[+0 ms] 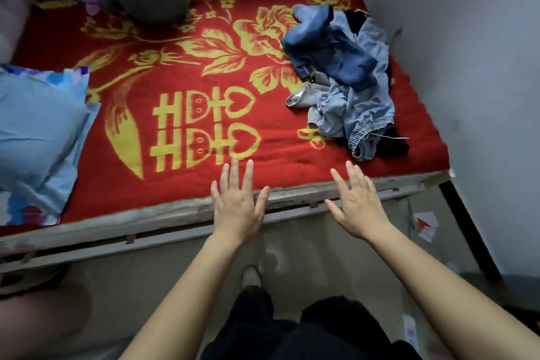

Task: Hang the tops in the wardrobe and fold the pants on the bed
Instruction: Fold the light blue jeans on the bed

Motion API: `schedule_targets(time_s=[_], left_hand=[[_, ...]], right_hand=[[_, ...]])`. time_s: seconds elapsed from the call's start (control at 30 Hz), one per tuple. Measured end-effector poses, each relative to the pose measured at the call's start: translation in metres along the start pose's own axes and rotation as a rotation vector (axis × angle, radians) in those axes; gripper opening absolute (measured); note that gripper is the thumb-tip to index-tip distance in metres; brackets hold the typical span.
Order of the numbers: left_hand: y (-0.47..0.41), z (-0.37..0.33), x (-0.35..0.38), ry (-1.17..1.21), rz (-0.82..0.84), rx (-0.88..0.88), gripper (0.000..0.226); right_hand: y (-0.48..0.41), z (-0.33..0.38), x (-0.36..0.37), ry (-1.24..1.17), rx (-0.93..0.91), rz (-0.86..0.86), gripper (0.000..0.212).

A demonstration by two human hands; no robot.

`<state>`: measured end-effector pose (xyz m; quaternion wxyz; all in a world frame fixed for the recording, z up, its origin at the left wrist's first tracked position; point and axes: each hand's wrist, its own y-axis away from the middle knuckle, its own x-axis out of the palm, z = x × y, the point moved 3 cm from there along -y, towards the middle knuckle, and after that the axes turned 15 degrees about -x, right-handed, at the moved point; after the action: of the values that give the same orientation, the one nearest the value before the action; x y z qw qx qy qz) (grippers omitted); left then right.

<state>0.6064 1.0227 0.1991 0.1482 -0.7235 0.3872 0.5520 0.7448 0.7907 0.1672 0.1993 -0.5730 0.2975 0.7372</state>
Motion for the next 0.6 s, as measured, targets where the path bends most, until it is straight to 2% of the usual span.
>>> schedule_targets(time_s=[0.1,0.33,0.43,0.6], left_hand=[[-0.053,-0.037,0.009,-0.069,0.056,0.083,0.072],[-0.152,-0.143,0.078,-0.164,0.172,0.212,0.070],[-0.189,-0.187,0.128,-0.202,0.216,0.206,0.069],[-0.245,-0.259,0.210,-0.174,0.324,0.083,0.066]], right_hand=[[-0.014,-0.042,-0.003,-0.132,0.183,-0.008,0.077],[-0.059,-0.165,0.021,-0.345,0.436,-0.065,0.071],[-0.097,-0.222,0.056,-0.520,0.525,-0.077,0.067],[-0.151,-0.299,0.119,-0.780,0.648,-0.016,0.064]])
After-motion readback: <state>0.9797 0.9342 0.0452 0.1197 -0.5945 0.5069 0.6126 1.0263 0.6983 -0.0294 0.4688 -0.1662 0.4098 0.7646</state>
